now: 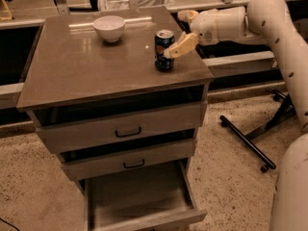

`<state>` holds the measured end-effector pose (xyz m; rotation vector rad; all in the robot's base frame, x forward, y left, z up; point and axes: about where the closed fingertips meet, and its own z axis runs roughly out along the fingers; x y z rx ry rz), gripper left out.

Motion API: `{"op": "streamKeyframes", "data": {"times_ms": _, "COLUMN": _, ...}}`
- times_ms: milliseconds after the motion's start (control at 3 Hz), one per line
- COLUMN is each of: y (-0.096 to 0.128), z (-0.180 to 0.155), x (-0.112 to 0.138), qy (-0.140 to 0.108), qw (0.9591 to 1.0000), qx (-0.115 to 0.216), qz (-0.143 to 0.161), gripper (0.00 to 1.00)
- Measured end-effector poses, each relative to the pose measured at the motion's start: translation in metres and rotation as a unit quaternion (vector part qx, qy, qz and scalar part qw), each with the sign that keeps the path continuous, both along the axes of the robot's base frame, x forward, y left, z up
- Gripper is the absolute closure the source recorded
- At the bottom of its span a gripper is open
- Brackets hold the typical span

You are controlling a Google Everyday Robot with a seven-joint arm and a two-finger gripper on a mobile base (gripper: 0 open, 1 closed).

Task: Pick pepsi can from bottom drawer and place on counter

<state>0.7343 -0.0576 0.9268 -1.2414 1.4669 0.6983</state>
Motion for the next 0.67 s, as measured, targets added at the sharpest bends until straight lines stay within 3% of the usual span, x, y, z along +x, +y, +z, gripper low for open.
{"op": "streamKeyframes", "data": {"times_ms": 333, "y": -0.0309, "z": 0.0178, "x": -0.0176, "qy": -0.059, "qw": 0.9968, "qx": -0.043, "qz": 0.031, "gripper": 0.00}}
{"op": "streamKeyframes", "data": {"times_ms": 667, "y": -0.0296, "z": 0.0166, "x": -0.0243, "qy": -0.065, "qw": 0.9953, "qx": -0.052, "qz": 0.050, "gripper": 0.00}}
